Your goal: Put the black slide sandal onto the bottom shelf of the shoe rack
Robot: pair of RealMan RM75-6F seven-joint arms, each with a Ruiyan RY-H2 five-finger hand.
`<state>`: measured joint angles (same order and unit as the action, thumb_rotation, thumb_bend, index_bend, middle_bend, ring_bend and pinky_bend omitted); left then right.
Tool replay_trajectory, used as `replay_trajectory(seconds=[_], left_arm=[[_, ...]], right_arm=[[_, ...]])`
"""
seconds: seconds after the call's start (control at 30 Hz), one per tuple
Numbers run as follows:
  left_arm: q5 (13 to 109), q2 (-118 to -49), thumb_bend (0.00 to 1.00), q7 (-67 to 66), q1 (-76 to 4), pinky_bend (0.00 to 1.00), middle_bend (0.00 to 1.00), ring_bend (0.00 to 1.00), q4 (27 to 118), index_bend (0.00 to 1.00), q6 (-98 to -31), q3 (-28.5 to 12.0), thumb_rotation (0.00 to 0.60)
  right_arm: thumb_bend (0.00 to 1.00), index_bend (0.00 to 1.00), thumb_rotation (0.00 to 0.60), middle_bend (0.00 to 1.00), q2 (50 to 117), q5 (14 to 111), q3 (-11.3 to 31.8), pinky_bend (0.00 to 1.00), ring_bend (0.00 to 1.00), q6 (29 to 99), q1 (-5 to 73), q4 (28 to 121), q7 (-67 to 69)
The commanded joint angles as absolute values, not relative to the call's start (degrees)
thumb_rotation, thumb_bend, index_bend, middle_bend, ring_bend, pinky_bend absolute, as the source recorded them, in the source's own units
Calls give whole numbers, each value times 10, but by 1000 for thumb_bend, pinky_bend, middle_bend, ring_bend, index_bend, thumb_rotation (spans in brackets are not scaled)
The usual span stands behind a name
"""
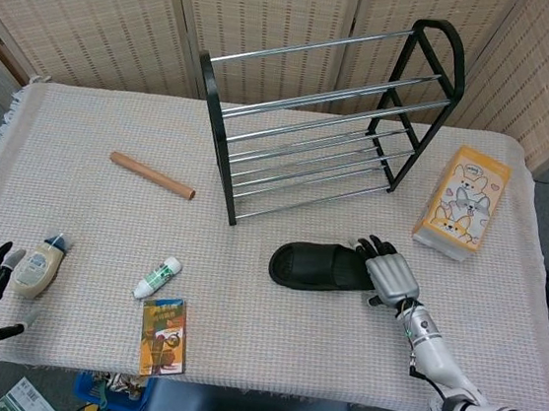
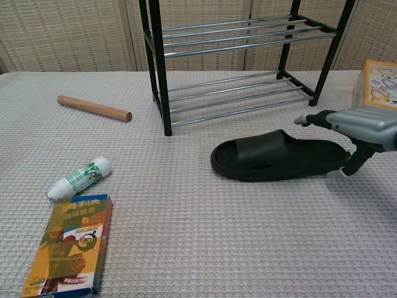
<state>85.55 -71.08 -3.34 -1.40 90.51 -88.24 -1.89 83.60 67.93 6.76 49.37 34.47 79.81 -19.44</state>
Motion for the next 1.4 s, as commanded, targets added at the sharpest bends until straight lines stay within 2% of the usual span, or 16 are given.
replay_trajectory(seconds=[0.03,0.57,0.9,1.03,1.23,1.4], left_arm=[[854,-711,243,-32,-14,171,0,0,904,109,-881,-18,600],[853,-713,243,-27,-13,171,0,0,897,109,-879,-18,600],[850,-712,243,-23,-11,171,0,0,894,109,-881,-19,600],[849,-711,243,-23,-10,172,0,0,894,109,-881,-19,600],[849,-712,244,-24,-11,171,0,0,893,109,-879,-19,600],[847,-713,243,-24,-12,171,0,0,892,109,-877,-20,600]], right_arm=[[210,0,600,90,844,665,73,135,0,480,356,788,-197],[217,0,600,136,863,605,74,135,0,447,385,751,-214],[321,2,600,183,868,586,70,135,0,427,405,733,-225],[381,48,600,209,865,589,68,135,0,430,410,734,-229],[468,217,600,289,861,600,64,135,21,440,414,737,-230],[506,283,600,344,858,607,66,135,48,448,415,739,-221]])
